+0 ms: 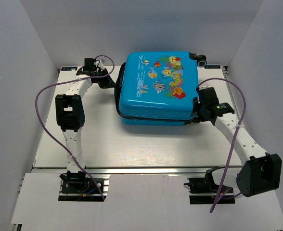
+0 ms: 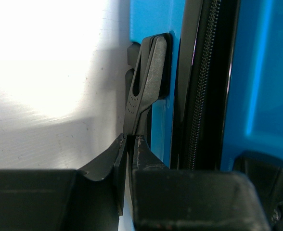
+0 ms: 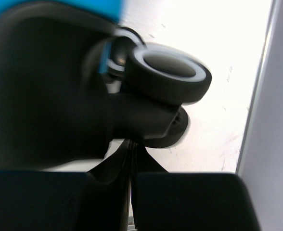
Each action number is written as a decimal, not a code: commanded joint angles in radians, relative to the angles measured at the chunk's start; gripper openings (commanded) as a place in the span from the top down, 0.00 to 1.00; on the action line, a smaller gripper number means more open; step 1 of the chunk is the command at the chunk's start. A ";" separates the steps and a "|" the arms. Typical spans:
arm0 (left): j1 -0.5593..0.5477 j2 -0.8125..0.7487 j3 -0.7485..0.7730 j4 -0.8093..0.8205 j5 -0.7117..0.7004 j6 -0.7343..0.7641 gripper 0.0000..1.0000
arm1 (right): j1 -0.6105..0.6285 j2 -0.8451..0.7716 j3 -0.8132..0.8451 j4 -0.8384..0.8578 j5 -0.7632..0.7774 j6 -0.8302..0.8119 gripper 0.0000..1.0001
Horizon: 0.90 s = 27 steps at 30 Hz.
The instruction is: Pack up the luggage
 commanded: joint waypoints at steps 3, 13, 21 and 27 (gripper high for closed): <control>0.062 0.123 -0.099 -0.057 -0.319 0.087 1.00 | 0.010 -0.099 0.171 0.202 -0.227 -0.070 1.00; 0.062 0.118 -0.098 -0.049 -0.287 0.071 1.00 | 0.084 -0.028 0.248 0.245 -0.242 -0.079 1.00; 0.062 0.158 -0.047 -0.094 -0.331 0.078 1.00 | 0.059 -0.143 0.135 0.109 0.109 0.085 0.11; 0.062 0.149 -0.059 -0.098 -0.366 0.098 1.00 | 0.021 -0.232 0.030 -0.101 0.171 0.194 0.11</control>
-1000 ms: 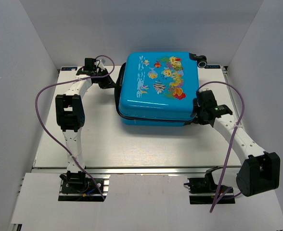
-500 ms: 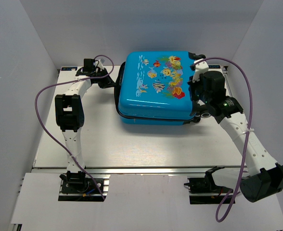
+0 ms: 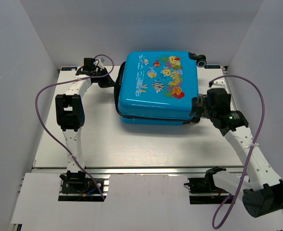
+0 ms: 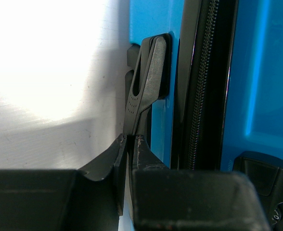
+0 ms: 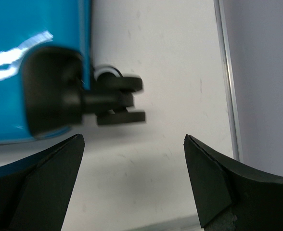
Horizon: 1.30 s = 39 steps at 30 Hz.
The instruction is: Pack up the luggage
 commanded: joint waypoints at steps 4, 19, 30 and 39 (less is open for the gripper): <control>0.064 0.140 -0.063 -0.137 -0.397 0.115 1.00 | -0.040 -0.066 -0.135 -0.042 0.012 0.025 0.11; 0.073 0.152 -0.018 -0.161 -0.395 0.132 1.00 | -0.146 0.057 -0.371 0.628 -0.191 -0.146 0.24; 0.082 0.194 0.003 -0.155 -0.378 0.149 1.00 | -0.157 -0.098 -0.510 0.990 -0.373 -0.302 0.81; 0.082 0.194 -0.015 -0.135 -0.354 0.155 1.00 | -0.135 -0.165 -0.322 0.892 -0.588 -0.350 1.00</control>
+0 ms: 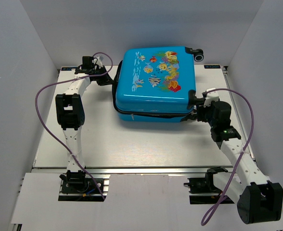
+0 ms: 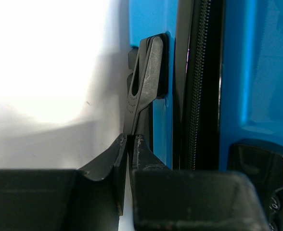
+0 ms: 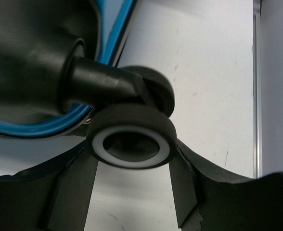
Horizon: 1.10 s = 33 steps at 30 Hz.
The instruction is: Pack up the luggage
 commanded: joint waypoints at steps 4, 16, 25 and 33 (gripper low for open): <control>0.069 0.153 -0.100 -0.094 -0.314 0.100 1.00 | 0.068 -0.008 0.228 0.189 -0.358 -0.042 1.00; 0.069 0.153 -0.112 -0.089 -0.259 0.128 1.00 | 0.158 0.205 0.097 0.445 -0.498 0.047 1.00; 0.069 0.151 -0.117 -0.086 -0.236 0.138 1.00 | 0.212 0.181 0.128 0.594 -0.349 0.021 1.00; 0.032 0.039 -0.166 -0.037 -0.177 0.187 1.00 | 0.267 -0.029 0.246 0.464 -0.237 -0.148 1.00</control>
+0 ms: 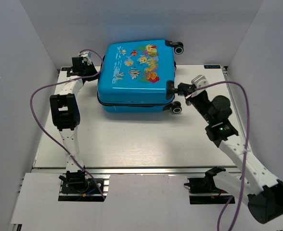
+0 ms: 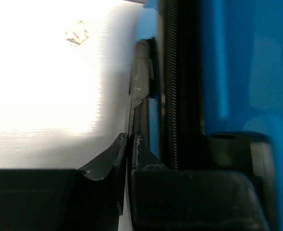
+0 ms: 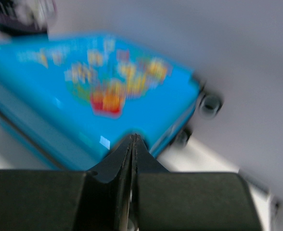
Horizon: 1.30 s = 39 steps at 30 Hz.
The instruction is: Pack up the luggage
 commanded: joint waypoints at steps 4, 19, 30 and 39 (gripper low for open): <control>-0.054 -0.025 -0.167 -0.243 0.065 0.083 1.00 | 0.047 -0.017 0.101 0.105 -0.049 -0.077 1.00; -0.035 -0.045 -0.264 -0.195 0.111 0.083 1.00 | -0.075 0.376 0.492 -0.591 0.394 0.598 0.14; -0.026 0.068 -0.198 -0.220 0.074 0.063 1.00 | -0.276 0.286 0.203 -0.381 0.040 0.726 0.12; 0.002 0.132 -0.088 -0.273 0.045 0.075 1.00 | -0.396 0.084 -0.353 0.258 -0.217 0.573 0.11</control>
